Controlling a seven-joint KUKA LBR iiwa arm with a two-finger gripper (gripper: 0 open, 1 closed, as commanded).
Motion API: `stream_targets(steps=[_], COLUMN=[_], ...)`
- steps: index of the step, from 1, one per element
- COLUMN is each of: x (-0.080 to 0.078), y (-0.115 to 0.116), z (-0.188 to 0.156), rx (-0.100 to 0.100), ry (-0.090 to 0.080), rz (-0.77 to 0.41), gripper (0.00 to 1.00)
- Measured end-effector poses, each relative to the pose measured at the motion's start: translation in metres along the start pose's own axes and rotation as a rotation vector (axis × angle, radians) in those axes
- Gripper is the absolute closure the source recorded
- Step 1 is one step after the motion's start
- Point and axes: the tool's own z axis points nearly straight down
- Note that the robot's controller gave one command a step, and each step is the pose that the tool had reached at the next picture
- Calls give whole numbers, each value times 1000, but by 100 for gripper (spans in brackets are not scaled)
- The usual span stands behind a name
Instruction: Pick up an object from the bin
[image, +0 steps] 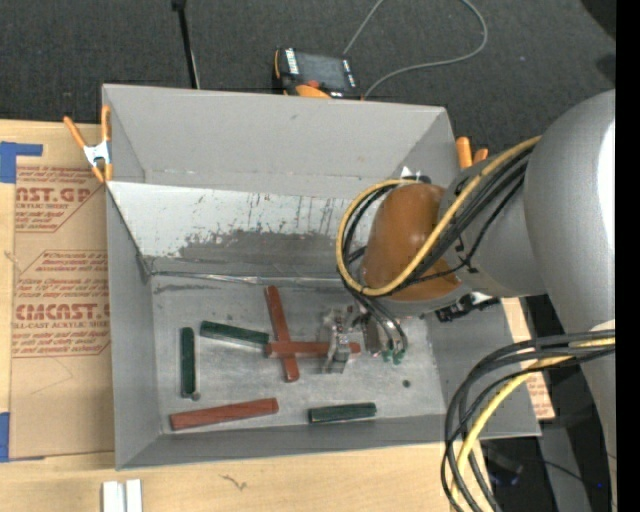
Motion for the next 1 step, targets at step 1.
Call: stream_targets(steps=[1], x=[27], y=[24], z=[-175], rx=[-2], ry=[-9], rz=[-36], gripper=[100])
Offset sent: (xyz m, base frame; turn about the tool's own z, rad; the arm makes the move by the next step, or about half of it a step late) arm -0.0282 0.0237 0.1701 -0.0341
